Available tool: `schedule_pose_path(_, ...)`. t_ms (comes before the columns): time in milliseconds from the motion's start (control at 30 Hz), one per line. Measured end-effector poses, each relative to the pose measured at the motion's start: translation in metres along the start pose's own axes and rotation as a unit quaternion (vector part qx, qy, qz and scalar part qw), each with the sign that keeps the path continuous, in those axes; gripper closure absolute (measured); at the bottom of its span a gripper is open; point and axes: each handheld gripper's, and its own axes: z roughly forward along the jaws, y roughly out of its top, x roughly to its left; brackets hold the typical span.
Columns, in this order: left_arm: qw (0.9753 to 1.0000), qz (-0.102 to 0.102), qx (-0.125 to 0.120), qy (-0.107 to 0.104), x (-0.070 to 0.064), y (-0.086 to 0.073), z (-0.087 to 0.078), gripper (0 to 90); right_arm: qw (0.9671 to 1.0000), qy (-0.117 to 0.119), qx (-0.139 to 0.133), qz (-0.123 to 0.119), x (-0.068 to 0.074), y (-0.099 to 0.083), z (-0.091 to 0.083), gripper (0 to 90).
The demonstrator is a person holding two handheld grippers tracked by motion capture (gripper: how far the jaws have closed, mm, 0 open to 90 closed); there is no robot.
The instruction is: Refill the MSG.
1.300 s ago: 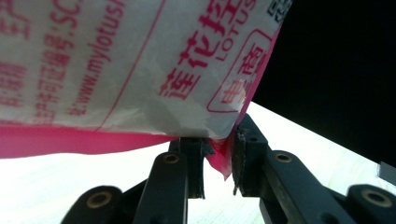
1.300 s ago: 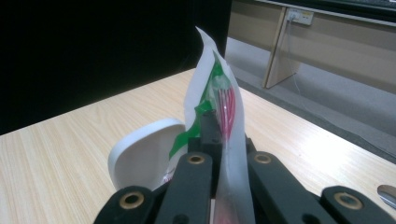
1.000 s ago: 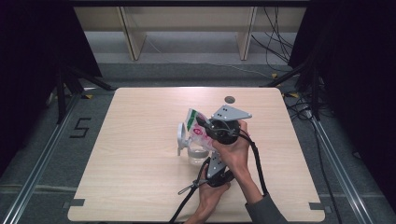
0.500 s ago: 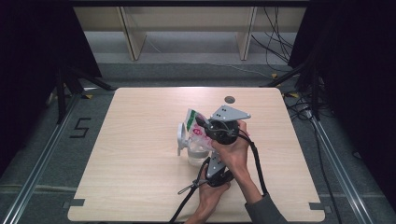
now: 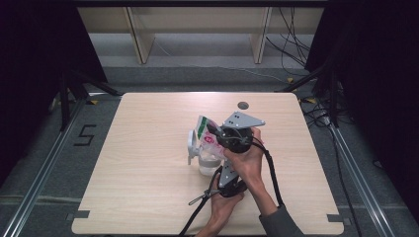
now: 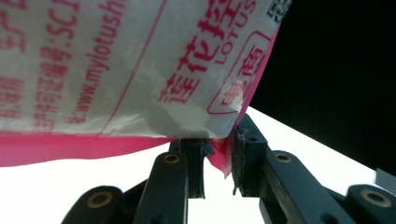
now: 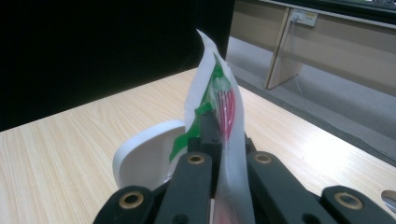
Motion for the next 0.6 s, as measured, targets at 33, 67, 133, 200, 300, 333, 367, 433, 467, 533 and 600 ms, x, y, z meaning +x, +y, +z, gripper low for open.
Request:
schedule_pose_path(33, 1.0, 0.0, 0.0, 0.0, 0.0001, 0.0003, 0.0, 76.2, 1.0, -0.001, 0.0, 0.0, -0.0003, 0.0002, -0.0007, 90.0)
schedule_pose_path(67, 1.0, 0.001, 0.001, 0.001, 0.0003, 0.0006, 0.0, 76.3, 1.0, -0.002, -0.001, -0.001, -0.0004, 0.0003, -0.0009, 90.0)
schedule_pose_path(133, 1.0, 0.001, 0.004, 0.0, 0.0002, 0.0007, -0.0002, 76.3, 1.0, 0.0, 0.0, -0.007, 0.0002, 0.0003, -0.0001, 90.0)
schedule_pose_path(200, 1.0, -0.001, 0.003, 0.0, -0.0001, 0.0005, -0.0003, 76.2, 0.9999, 0.008, -0.007, -0.011, -0.0002, -0.0001, 0.0022, 90.0)
schedule_pose_path(300, 1.0, 0.001, 0.002, 0.001, -0.0003, 0.0011, -0.0005, 76.3, 1.0, 0.001, -0.004, -0.005, 0.0006, 0.0002, 0.0007, 90.0)
schedule_pose_path(333, 1.0, 0.0, 0.001, 0.0, -0.0009, 0.0012, -0.0005, 76.2, 0.9999, 0.0, -0.004, -0.011, 0.0, 0.0008, 0.0001, 90.0)
schedule_pose_path(367, 1.0, 0.001, 0.004, 0.003, -0.0015, 0.0014, -0.0011, 76.2, 1.0, -0.002, -0.001, 0.0, 0.0013, 0.0008, -0.0007, 90.0)
schedule_pose_path(433, 1.0, 0.002, 0.004, 0.0, -0.0004, 0.0007, -0.0003, 76.2, 1.0, -0.002, 0.002, 0.0, 0.0009, 0.0005, -0.0006, 90.0)
schedule_pose_path(467, 1.0, 0.003, 0.003, 0.0, -0.0002, 0.0005, 0.0, 76.2, 1.0, 0.0, -0.005, 0.006, 0.0021, -0.0006, 0.0012, 90.0)
schedule_pose_path(533, 1.0, 0.002, 0.001, 0.001, -0.0008, 0.0006, -0.0002, 76.3, 1.0, 0.004, -0.005, -0.006, 0.0003, -0.0001, 0.0015, 90.0)
schedule_pose_path(600, 1.0, 0.006, 0.0, 0.003, -0.001, 0.0006, -0.0002, 76.3, 1.0, -0.003, -0.006, 0.0, 0.0008, 0.0001, 0.0002, 90.0)
